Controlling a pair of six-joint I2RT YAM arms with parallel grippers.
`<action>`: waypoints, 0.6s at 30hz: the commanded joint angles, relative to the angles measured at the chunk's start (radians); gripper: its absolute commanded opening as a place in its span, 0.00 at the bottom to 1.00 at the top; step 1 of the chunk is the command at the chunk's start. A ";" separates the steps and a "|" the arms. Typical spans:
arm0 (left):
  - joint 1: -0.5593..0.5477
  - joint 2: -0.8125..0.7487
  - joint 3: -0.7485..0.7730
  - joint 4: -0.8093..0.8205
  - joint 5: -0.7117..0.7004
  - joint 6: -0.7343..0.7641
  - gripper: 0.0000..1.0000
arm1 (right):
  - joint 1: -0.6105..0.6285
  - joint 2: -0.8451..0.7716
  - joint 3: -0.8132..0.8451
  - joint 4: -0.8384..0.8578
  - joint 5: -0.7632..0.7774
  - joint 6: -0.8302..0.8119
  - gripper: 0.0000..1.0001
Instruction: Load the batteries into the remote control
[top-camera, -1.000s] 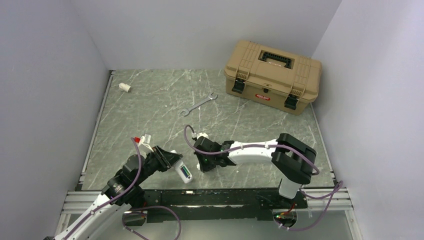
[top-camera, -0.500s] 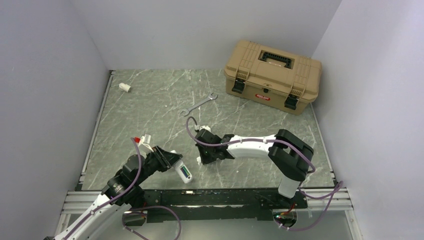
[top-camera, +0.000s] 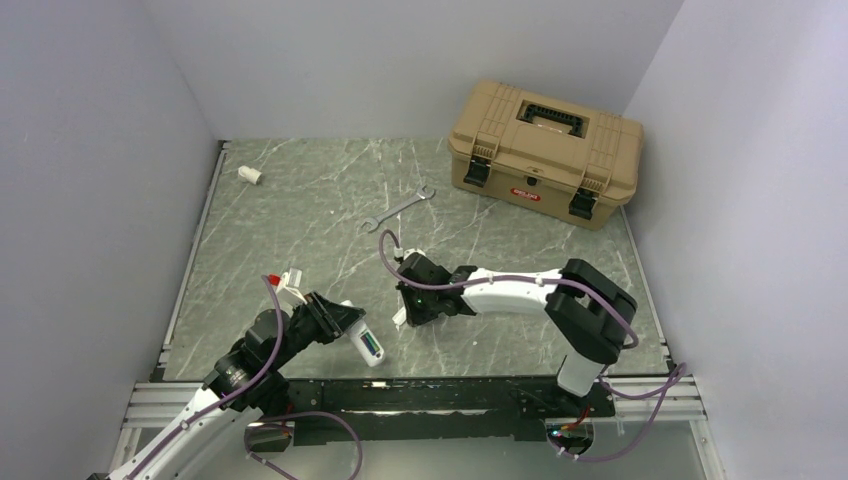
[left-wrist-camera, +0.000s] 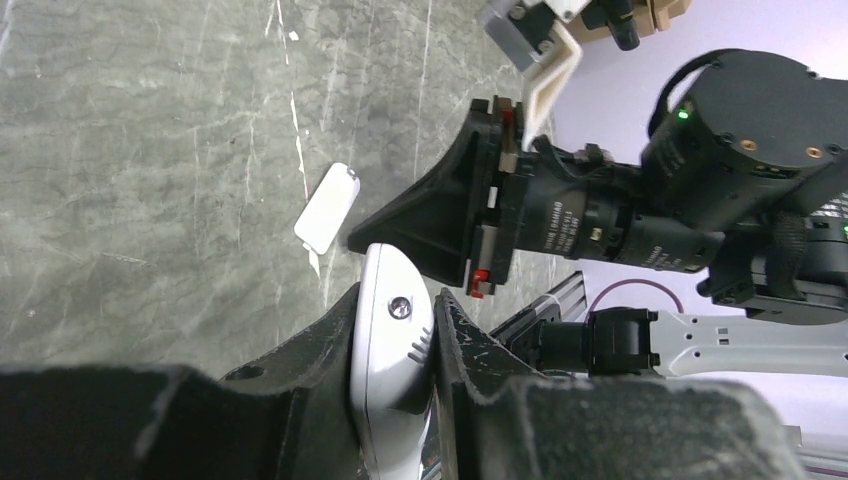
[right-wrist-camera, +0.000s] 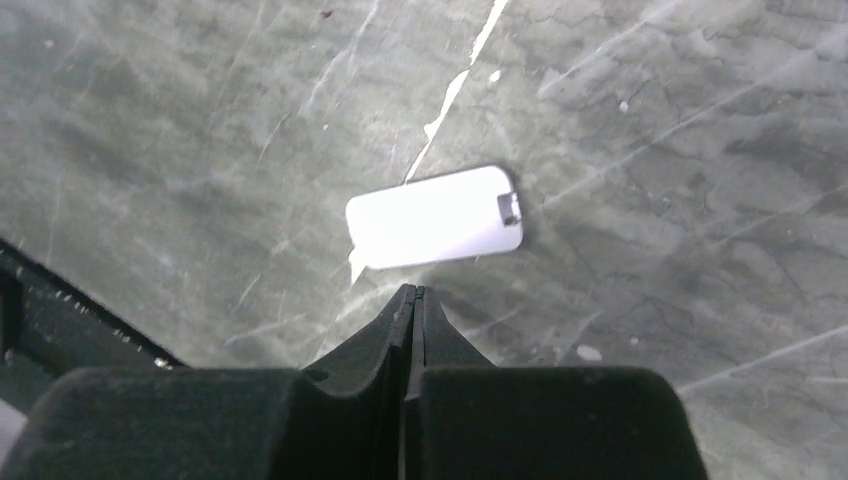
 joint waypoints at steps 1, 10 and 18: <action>-0.001 -0.007 0.033 0.049 -0.001 0.009 0.00 | -0.003 -0.123 -0.010 0.029 -0.045 -0.063 0.04; -0.001 -0.004 0.050 0.034 -0.003 0.014 0.00 | -0.015 -0.065 0.115 -0.016 -0.005 -0.110 0.05; -0.001 -0.047 0.050 -0.011 -0.007 0.008 0.00 | -0.045 0.095 0.214 -0.040 0.004 -0.121 0.03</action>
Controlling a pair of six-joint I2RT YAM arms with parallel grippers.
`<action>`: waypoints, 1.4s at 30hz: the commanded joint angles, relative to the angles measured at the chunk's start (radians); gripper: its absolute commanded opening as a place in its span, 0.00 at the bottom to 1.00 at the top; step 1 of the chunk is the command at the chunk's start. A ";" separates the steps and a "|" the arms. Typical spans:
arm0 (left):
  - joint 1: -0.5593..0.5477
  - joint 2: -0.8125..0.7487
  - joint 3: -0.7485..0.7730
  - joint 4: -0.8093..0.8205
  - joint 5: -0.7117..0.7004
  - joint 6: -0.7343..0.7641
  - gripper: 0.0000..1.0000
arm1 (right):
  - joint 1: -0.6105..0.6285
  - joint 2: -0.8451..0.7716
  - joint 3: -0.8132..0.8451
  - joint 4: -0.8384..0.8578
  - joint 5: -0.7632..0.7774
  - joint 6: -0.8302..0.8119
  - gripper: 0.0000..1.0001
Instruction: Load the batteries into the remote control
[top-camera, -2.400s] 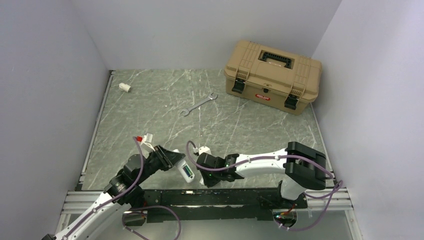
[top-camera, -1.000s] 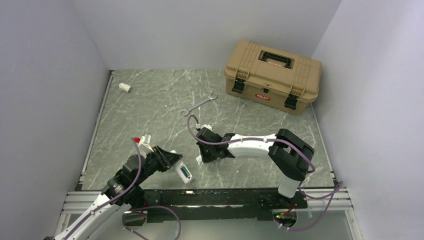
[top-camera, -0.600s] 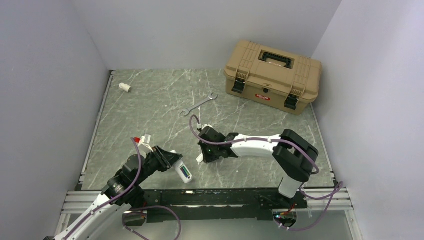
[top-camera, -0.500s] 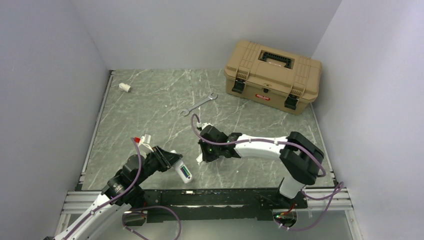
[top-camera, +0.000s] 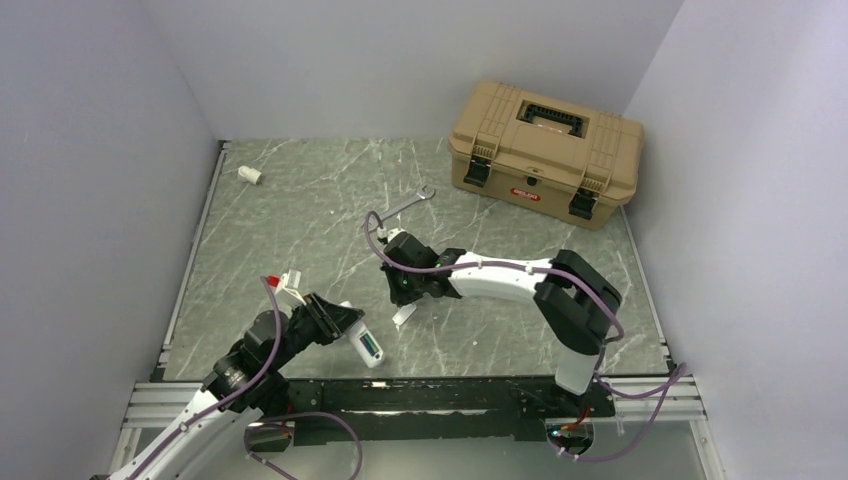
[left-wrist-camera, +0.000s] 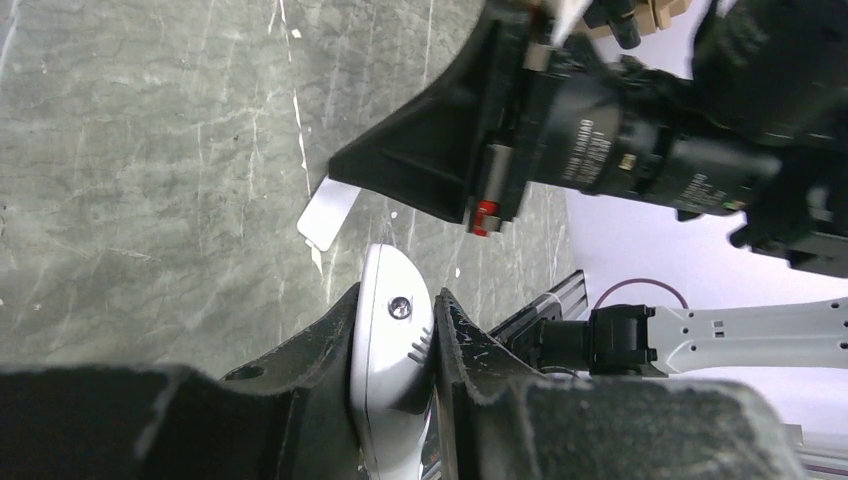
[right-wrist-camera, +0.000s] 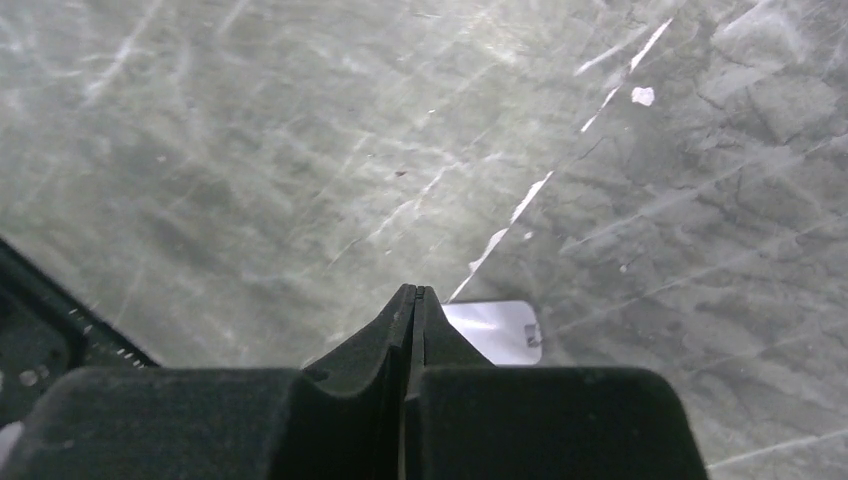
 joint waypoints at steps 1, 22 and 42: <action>-0.001 -0.034 0.047 0.010 -0.007 0.006 0.00 | -0.016 0.060 0.052 -0.025 0.022 -0.027 0.03; -0.002 0.016 0.042 0.067 -0.004 0.013 0.00 | -0.034 0.054 0.002 -0.141 0.128 0.005 0.03; -0.002 0.078 0.030 0.139 0.015 0.010 0.00 | -0.017 -0.136 -0.249 -0.058 -0.001 0.081 0.02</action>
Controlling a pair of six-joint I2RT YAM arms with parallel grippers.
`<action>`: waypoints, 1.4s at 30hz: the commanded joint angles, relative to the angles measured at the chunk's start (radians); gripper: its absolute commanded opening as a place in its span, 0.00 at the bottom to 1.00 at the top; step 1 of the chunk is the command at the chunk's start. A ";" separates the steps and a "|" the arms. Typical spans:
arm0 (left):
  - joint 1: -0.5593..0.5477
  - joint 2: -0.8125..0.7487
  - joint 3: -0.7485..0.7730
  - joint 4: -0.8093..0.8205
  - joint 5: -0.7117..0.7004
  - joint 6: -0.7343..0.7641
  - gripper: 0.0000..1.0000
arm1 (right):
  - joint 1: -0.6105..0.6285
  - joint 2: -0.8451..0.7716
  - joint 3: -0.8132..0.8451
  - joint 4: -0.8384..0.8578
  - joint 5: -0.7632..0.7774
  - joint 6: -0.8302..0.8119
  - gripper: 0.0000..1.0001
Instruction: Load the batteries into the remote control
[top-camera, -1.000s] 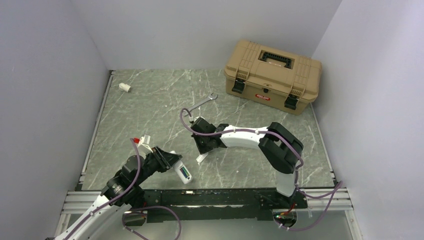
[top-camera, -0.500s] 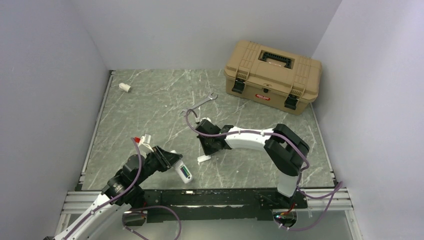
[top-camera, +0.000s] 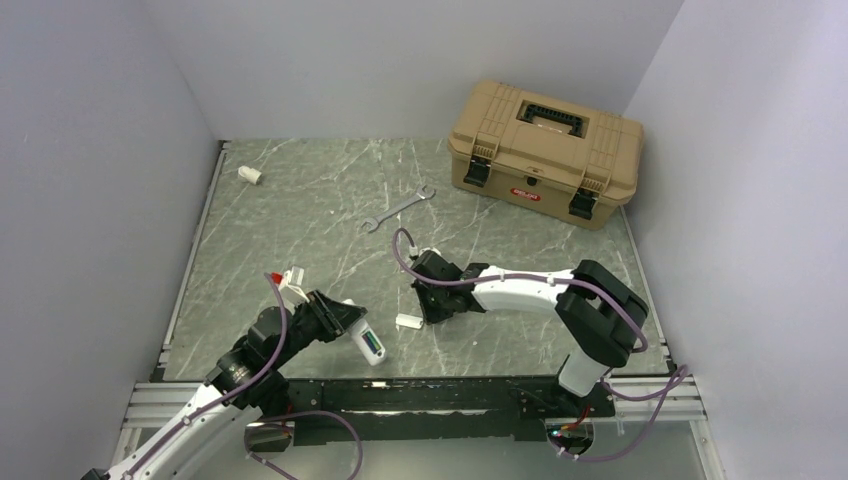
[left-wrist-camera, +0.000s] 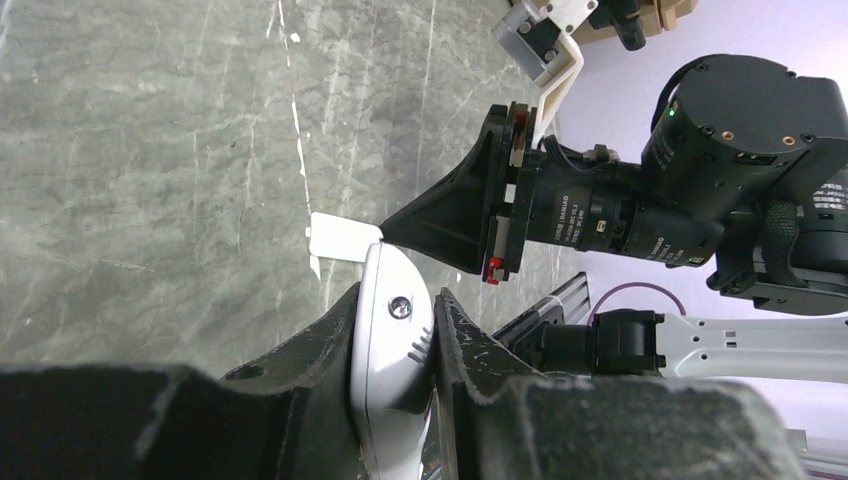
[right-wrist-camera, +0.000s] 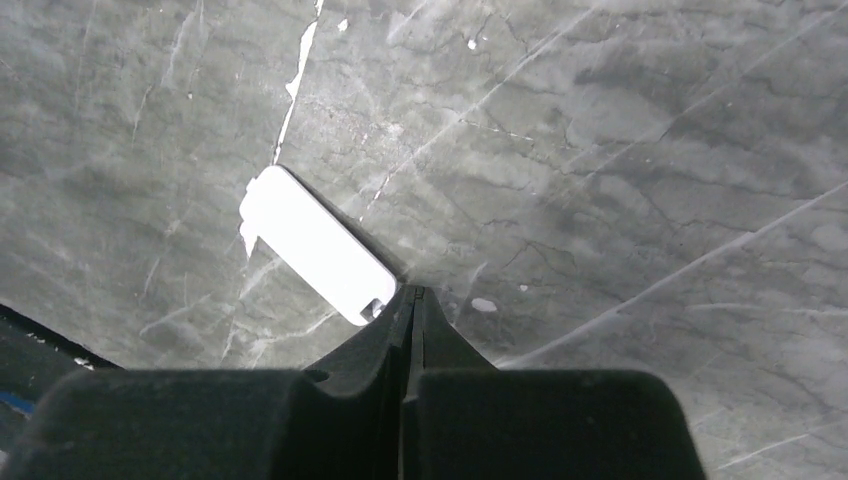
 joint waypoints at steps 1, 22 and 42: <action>-0.002 0.011 0.029 0.083 0.013 0.007 0.00 | 0.013 -0.035 -0.032 0.021 -0.057 0.009 0.02; -0.001 -0.009 0.032 0.056 0.008 0.010 0.00 | 0.053 -0.226 -0.063 -0.043 0.061 -0.095 0.09; -0.002 -0.033 0.024 0.040 0.001 0.000 0.00 | 0.131 -0.096 0.008 0.086 -0.030 -0.361 0.65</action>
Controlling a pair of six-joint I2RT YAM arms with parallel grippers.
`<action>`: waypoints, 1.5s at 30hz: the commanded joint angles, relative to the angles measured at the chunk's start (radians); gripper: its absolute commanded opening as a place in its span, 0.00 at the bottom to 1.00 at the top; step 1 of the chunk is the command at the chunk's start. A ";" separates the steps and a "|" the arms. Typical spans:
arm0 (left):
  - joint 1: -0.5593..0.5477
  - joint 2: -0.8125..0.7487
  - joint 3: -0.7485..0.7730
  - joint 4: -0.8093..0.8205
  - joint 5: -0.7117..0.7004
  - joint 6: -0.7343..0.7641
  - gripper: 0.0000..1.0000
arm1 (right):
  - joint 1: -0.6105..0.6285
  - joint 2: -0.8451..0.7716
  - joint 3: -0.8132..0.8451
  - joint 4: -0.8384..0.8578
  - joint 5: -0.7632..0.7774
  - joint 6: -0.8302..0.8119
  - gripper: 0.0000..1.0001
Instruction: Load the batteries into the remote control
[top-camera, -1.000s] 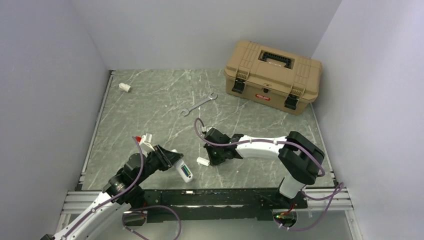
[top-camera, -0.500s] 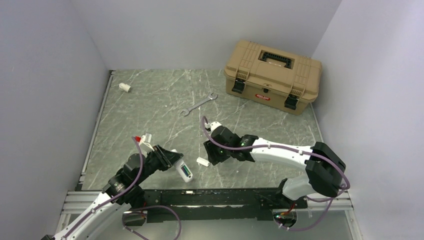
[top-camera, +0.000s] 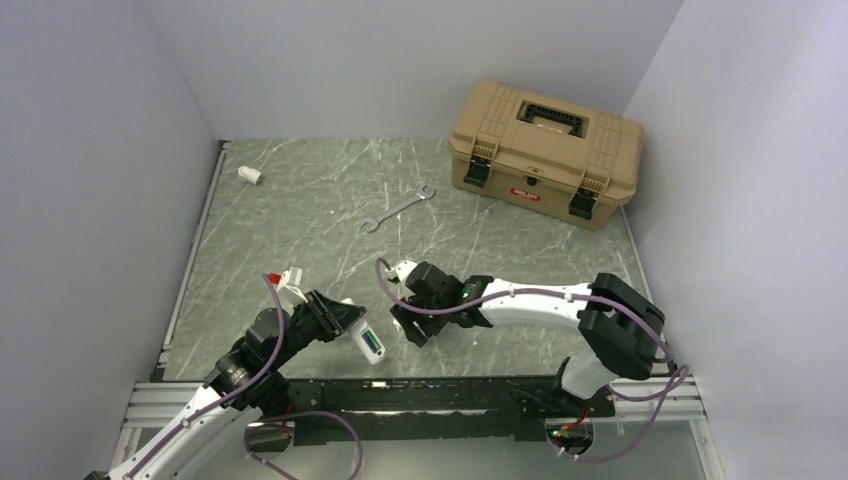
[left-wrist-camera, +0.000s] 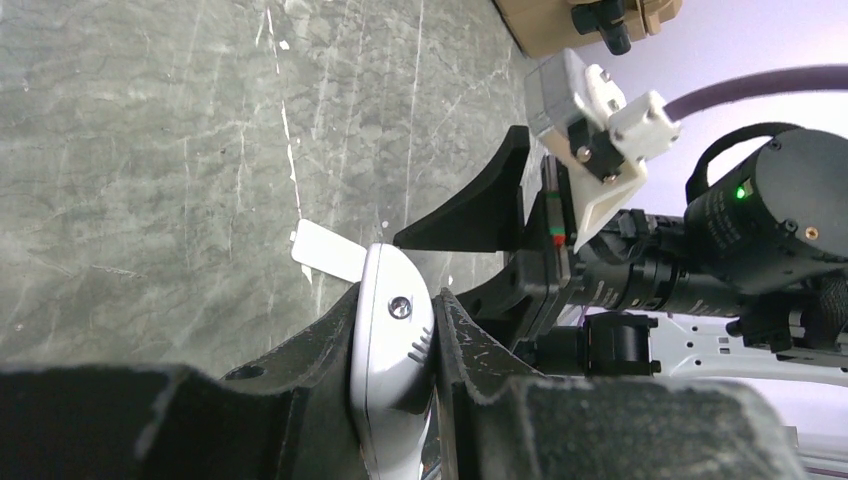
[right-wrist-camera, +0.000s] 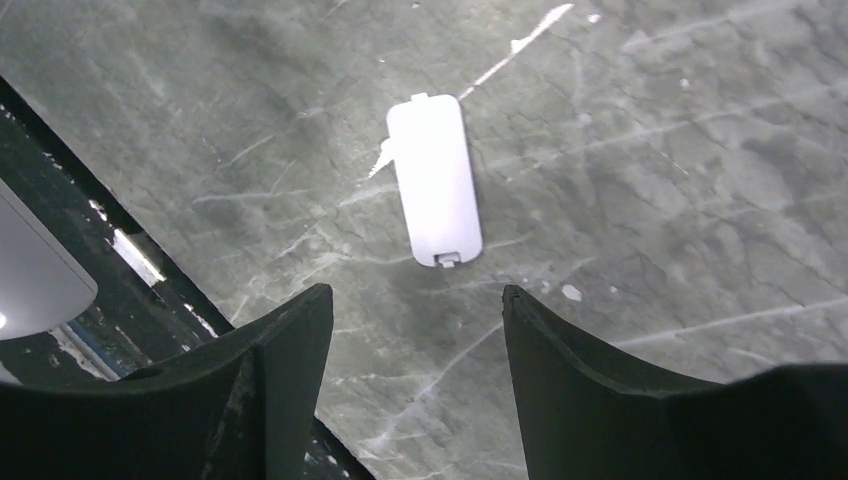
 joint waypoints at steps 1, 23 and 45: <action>-0.001 -0.006 0.024 0.038 0.003 0.001 0.00 | 0.042 0.040 0.063 0.037 0.066 -0.066 0.65; -0.002 0.008 0.022 0.054 0.008 0.002 0.00 | 0.063 0.159 0.103 0.017 0.117 -0.151 0.48; -0.002 0.022 0.024 0.068 0.008 0.007 0.00 | 0.063 0.154 0.089 -0.018 0.111 -0.152 0.38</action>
